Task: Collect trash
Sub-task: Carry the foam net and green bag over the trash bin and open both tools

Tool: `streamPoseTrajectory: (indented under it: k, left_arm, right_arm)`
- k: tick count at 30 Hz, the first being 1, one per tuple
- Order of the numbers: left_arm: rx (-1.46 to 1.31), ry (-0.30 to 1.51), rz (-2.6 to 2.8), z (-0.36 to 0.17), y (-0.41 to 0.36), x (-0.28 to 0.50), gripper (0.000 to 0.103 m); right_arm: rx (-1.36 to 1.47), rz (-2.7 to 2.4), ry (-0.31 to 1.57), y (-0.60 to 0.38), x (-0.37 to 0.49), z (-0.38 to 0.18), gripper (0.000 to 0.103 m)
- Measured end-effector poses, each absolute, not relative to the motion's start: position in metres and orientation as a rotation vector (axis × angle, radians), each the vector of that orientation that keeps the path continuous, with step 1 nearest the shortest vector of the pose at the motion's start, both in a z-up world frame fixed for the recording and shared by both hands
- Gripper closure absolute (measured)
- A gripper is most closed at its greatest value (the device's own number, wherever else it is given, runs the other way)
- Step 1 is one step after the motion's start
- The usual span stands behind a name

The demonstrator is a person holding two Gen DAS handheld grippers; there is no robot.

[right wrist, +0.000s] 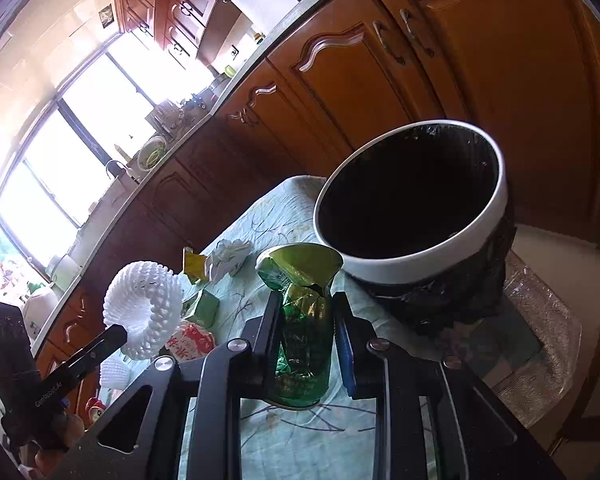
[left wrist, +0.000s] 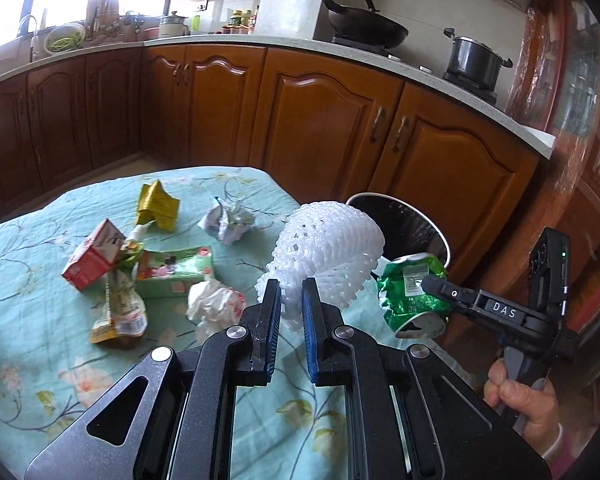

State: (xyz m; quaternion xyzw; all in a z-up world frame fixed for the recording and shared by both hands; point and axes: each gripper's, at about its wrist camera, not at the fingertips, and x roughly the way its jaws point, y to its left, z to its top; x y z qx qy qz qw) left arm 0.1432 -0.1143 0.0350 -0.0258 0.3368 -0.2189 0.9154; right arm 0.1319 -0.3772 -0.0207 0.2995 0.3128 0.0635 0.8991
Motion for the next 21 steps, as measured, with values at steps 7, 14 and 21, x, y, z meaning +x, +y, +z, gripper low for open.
streamPoseTrajectory:
  k: [7, 14, 21]
  left_arm:
    - [-0.005, 0.719, -0.514, 0.027, -0.162, 0.157, 0.093]
    - [0.030, 0.732, -0.548, 0.023, -0.199, 0.172, 0.093]
    - [0.050, 0.746, -0.561, 0.020, -0.232, 0.194, 0.093]
  right_arm:
    - [0.574, 0.060, 0.612, -0.404, 0.134, -0.011, 0.078]
    - [0.533, 0.008, 0.588, -0.423, 0.145, -0.002, 0.078]
    - [0.472, -0.035, 0.583, -0.438, 0.161, 0.003, 0.078]
